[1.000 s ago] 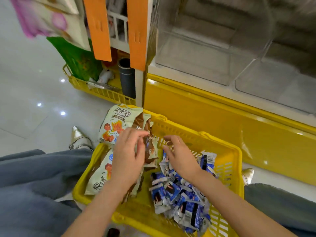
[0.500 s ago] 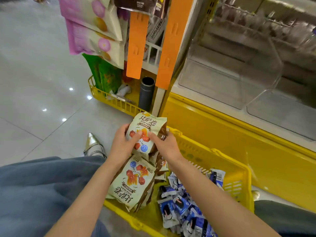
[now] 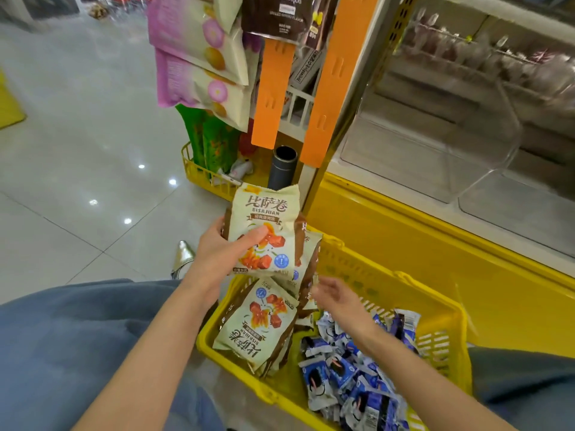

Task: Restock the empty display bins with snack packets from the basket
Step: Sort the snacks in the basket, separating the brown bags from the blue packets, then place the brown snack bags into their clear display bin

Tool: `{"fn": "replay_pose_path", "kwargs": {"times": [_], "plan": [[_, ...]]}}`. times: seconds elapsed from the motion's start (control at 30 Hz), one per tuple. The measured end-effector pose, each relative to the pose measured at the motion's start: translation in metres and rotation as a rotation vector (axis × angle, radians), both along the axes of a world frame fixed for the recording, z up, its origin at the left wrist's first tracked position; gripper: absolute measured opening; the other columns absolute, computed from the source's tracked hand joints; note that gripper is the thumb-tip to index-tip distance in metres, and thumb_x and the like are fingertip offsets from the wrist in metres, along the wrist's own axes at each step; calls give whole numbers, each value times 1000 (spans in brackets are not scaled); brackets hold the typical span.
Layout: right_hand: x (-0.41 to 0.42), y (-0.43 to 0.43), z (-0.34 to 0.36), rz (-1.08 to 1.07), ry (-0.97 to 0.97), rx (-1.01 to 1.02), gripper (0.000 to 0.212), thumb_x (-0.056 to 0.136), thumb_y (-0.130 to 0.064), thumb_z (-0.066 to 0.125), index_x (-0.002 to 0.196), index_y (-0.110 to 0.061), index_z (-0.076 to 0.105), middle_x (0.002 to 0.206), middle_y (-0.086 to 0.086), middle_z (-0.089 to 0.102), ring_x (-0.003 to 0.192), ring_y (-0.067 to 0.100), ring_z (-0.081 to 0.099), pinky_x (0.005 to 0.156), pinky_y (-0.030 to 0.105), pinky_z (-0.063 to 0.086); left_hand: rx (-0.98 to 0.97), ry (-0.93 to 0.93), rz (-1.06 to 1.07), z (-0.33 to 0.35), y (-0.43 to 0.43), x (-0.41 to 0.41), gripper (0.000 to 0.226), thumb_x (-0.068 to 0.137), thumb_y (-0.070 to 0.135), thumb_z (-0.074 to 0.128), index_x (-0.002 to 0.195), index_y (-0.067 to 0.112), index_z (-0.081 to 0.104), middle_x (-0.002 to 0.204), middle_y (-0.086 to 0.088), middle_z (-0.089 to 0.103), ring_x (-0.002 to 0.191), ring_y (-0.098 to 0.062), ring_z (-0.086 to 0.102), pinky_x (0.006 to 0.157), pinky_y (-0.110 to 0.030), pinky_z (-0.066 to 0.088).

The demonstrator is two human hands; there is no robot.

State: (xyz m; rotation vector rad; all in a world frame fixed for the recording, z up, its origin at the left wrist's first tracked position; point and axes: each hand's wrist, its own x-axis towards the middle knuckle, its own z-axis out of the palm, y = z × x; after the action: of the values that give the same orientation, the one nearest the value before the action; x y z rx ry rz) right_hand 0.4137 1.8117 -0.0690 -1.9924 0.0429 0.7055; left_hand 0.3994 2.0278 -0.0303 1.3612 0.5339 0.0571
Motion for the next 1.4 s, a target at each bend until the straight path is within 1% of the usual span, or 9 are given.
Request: {"fn": "replay_pose_path", "kwargs": {"times": [0.13, 0.3, 0.47, 0.63, 0.77, 0.93, 1.1, 1.27, 1.4], "plan": [[-27, 21, -37, -29, 209, 27, 62, 88, -30, 64, 137, -6, 34, 137, 7, 49, 122, 18, 50, 98, 26, 44, 2, 8, 28, 2, -3, -11, 48, 67, 38, 78, 108, 29, 56, 91, 6, 72, 72, -6, 70, 50, -17, 52], [-45, 46, -51, -178, 266, 105, 27, 82, -28, 71, 102, -15, 58, 118, 4, 64, 91, 10, 60, 67, 14, 48, -12, 29, 21, 0, -6, -22, 51, 72, 32, 75, 117, 24, 53, 100, 0, 71, 84, -16, 71, 67, -32, 56], [-53, 54, -54, -296, 316, 173, 61, 76, -24, 77, 125, -13, 41, 122, 8, 60, 108, 22, 60, 93, 35, 50, -32, 25, 30, 0, -11, -25, 50, 71, 30, 76, 116, 23, 55, 99, -2, 71, 83, -17, 71, 71, -37, 57], [-60, 53, -48, -297, 212, 202, 52, 77, -25, 76, 114, -17, 39, 106, 0, 64, 86, 9, 63, 70, 19, 54, -22, -27, 61, 1, -15, -27, 49, 69, 34, 77, 111, 31, 54, 99, 3, 70, 79, -12, 71, 66, -33, 58], [-49, 17, -23, -205, 155, 198, 46, 81, -31, 72, 110, -19, 39, 102, -2, 63, 86, 10, 67, 70, 22, 56, 85, -145, 65, 10, -14, -22, 39, 73, 27, 76, 95, 45, 50, 89, 19, 65, 75, 1, 68, 51, -16, 51], [-36, -63, 25, -85, 67, 112, 35, 77, -39, 71, 101, -34, 45, 100, 0, 66, 76, 13, 72, 62, 26, 57, 157, -184, 7, 11, -23, -18, 42, 72, 30, 77, 91, 54, 49, 90, 21, 65, 79, -4, 69, 56, -19, 54], [-17, -116, 74, 118, 88, -54, 51, 62, -55, 68, 106, -45, 44, 109, -6, 63, 85, 7, 69, 66, 18, 55, 217, -64, -127, -1, -49, -20, 45, 72, 33, 77, 103, 41, 45, 99, 8, 65, 85, -13, 68, 67, -29, 56], [-6, -147, 96, 314, 89, -163, 65, 72, -51, 66, 130, -32, 45, 121, 0, 62, 107, 15, 63, 95, 39, 51, 282, 44, -184, -1, -71, -20, 52, 73, 34, 77, 117, 23, 50, 100, 4, 67, 86, -13, 67, 70, -28, 55], [-4, -156, 102, 290, 44, -95, 65, 72, -53, 62, 131, -33, 43, 114, -5, 65, 100, 10, 66, 88, 29, 53, 414, 72, -263, 6, -92, -17, 51, 72, 36, 78, 115, 22, 55, 100, 6, 65, 90, -11, 62, 78, -29, 51]]}}
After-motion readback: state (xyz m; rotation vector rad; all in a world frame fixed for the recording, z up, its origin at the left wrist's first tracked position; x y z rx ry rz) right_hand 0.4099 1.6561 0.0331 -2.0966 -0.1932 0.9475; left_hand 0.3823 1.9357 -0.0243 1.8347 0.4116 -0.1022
